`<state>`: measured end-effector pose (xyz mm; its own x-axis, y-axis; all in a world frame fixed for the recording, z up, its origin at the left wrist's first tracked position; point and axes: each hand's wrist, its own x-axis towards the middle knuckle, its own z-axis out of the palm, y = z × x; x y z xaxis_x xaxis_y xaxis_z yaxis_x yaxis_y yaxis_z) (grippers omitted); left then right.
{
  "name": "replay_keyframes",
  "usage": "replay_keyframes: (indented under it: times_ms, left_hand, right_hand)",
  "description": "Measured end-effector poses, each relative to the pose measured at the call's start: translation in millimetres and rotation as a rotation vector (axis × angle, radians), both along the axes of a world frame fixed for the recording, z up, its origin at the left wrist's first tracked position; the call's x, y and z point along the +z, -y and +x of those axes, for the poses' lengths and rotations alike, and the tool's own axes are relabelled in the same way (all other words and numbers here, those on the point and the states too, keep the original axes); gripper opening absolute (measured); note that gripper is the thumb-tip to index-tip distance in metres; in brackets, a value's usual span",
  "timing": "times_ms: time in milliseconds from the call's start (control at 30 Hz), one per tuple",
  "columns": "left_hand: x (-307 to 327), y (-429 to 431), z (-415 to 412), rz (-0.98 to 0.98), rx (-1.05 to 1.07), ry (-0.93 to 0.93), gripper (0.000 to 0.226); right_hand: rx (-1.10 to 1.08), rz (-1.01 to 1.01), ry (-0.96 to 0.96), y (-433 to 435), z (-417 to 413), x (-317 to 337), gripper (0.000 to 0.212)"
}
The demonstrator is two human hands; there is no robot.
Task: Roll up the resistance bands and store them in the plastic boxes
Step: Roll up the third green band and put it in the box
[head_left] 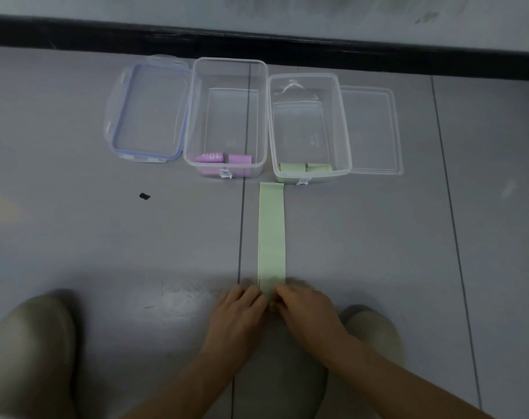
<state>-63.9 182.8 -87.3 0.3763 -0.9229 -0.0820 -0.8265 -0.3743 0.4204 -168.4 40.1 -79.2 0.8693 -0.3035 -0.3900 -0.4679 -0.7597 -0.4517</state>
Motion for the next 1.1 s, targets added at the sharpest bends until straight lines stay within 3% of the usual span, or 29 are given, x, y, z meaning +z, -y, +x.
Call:
replay_keyframes:
  times_ms: [167, 300, 600, 700, 900, 1100]
  left_hand:
    - [0, -1, -1, 0.038, 0.054, -0.035, 0.022]
    - [-2, -1, -1, 0.052, 0.046, -0.034, 0.022]
    - [-1, 1, 3, 0.087, 0.075, -0.006, 0.018]
    - [-1, 2, 7, 0.045, 0.070, 0.005, 0.006]
    - [3, 8, 14, 0.025, -0.013, 0.011, 0.022]
    - [1, 14, 21, 0.049, 0.041, -0.047, 0.014]
  right_hand:
    - [0.202, -0.167, 0.024, 0, -11, -2, 0.021]
    - [0.231, -0.227, 0.042, 2, -12, -1, 0.025]
    - [0.048, -0.111, 0.077, 3, -2, -2, 0.007]
    - [-0.003, -0.065, 0.073, 6, 1, -2, 0.012]
    - [-0.053, -0.023, 0.094, 5, 0, -6, 0.010]
    - [-0.072, -0.047, 0.139, 4, -2, -5, 0.018]
